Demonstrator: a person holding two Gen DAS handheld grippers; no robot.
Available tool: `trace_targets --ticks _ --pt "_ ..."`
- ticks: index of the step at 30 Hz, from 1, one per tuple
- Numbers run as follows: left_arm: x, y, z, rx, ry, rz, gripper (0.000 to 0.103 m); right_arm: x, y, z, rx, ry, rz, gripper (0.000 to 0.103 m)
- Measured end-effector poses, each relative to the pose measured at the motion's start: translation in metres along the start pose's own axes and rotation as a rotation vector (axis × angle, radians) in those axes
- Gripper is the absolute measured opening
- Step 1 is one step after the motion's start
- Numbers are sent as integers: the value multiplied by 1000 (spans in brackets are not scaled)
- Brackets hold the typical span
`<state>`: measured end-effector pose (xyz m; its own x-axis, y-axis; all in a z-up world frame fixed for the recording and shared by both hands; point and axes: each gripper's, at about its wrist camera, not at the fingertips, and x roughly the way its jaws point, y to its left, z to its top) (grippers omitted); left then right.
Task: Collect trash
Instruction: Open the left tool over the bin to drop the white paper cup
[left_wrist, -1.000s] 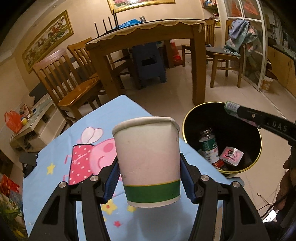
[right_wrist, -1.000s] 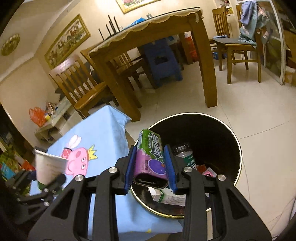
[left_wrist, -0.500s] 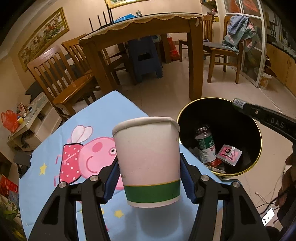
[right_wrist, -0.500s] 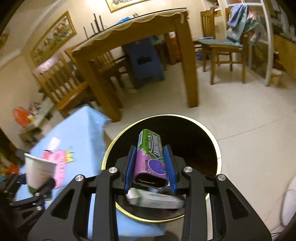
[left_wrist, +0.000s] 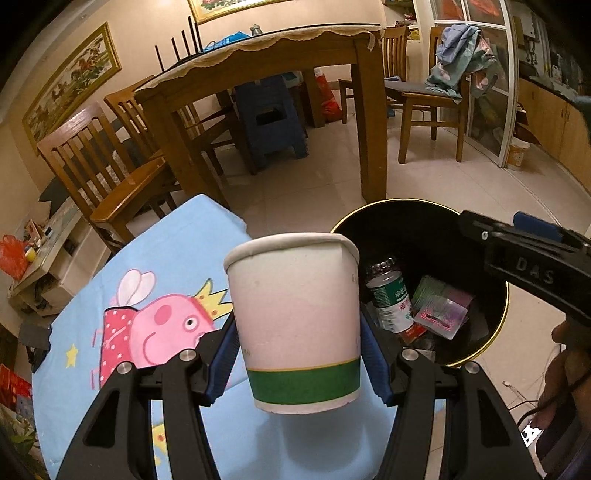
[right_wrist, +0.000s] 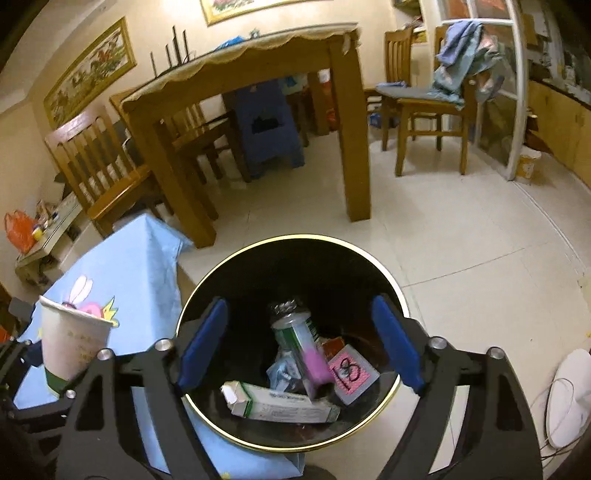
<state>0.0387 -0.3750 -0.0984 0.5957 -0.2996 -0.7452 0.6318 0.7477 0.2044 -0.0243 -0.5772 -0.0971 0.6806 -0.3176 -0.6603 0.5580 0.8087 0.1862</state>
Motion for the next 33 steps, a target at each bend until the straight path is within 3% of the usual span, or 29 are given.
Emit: trace_targets --ticks 8,14,18,25,33 --pt "16 -15 11 24 7 -35 58 -19 -22 3 77 -81 -53 81" --pt "29 -30 19 52 19 -65 60 -33 -42 5 137 -143 -123 90" --pt "34 -36 27 57 14 -55 81 -37 -51 4 161 -162 -143 94" --pt "29 -35 29 61 -1 -67 81 -48 -61 3 195 -205 -178 97" --pt "8 -9 16 11 -8 -64 81 -52 -44 1 136 -223 -205 97"
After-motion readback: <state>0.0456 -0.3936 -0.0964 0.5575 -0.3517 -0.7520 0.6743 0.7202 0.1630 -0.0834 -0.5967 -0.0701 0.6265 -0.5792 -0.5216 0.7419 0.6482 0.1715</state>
